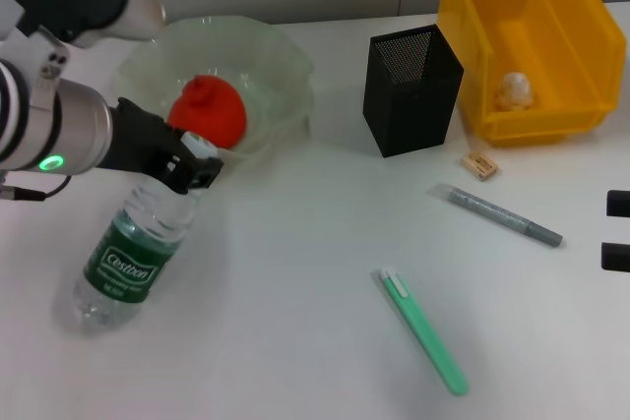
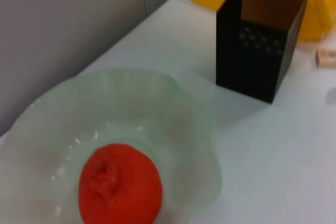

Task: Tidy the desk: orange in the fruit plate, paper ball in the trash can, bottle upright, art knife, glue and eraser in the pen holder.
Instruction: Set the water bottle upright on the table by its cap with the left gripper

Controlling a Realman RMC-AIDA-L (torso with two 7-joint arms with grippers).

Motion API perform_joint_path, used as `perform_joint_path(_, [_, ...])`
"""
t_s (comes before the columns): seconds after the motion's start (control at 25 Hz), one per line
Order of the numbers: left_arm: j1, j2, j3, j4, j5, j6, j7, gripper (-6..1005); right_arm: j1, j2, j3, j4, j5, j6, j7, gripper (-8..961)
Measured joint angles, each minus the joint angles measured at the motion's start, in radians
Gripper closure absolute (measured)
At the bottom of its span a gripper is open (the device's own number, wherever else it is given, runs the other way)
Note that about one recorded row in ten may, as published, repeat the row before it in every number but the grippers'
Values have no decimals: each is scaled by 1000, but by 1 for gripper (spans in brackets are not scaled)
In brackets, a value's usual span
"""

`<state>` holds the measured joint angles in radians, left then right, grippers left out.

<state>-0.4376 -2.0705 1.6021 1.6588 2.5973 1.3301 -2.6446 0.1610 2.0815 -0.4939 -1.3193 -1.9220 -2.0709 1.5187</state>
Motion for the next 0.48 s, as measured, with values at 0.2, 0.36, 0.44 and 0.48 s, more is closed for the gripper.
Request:
perform_joint_path(0.2, [24,0,-51,24,-49,-12,29,549,3,0,0,3,0,0,0,456])
perform_joint_path(0.36, [43,0,-55,47,-50,-25,40,549,3,0,0,4,0,0,0,458])
perform_joint_path(0.44, [57,0,-54,60,-51,-43,48,550,4,0,0,4,0,0,0,460])
perform_joint_path(0.48, [66,-1,-54,65,-52,-51,49,550,4,0,0,5,0,0,0,460])
